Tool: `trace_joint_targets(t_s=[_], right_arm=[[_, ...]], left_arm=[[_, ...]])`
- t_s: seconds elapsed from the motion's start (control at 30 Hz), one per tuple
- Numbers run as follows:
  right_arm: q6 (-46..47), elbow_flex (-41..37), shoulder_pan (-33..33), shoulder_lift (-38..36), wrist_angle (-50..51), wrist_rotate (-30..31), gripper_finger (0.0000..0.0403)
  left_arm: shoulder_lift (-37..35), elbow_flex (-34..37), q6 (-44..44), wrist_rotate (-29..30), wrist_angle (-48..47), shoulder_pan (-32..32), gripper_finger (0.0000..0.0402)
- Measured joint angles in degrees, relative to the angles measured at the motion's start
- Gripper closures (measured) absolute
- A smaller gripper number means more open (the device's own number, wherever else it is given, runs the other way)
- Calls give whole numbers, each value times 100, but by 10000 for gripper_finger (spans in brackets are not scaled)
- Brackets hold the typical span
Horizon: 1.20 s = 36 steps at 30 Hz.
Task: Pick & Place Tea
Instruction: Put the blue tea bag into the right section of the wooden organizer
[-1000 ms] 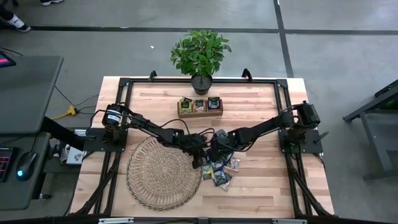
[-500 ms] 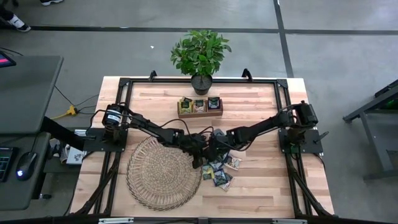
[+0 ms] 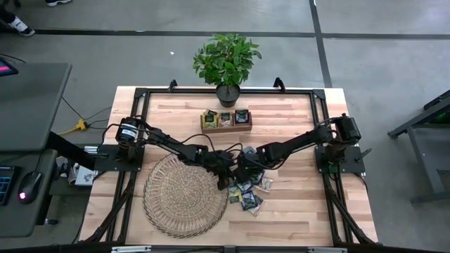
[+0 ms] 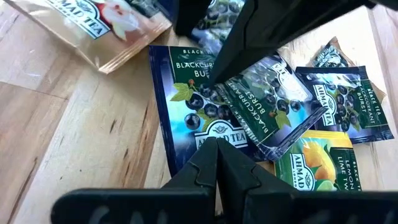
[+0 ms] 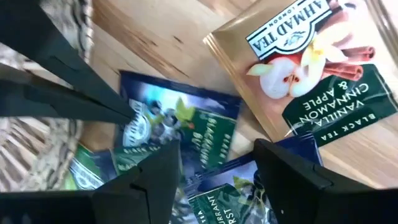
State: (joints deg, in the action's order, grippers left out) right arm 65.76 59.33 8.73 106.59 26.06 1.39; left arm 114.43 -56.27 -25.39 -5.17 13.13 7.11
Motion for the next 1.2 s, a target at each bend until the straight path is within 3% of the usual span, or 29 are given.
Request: trace_joint_targets(t_s=[0.47,0.97,1.2], right_arm=[[-198,-50,-144,-500,100,260,191],[-278,-42,-209,-481,-465,-266,191],[-279,-33,-157,-394,-530,-112,191]], left_arm=[[2,2,-2,-27,-2,0,401],[2,4,0,-63,0,0,401],[2,7,-1,-70,0,0,402]])
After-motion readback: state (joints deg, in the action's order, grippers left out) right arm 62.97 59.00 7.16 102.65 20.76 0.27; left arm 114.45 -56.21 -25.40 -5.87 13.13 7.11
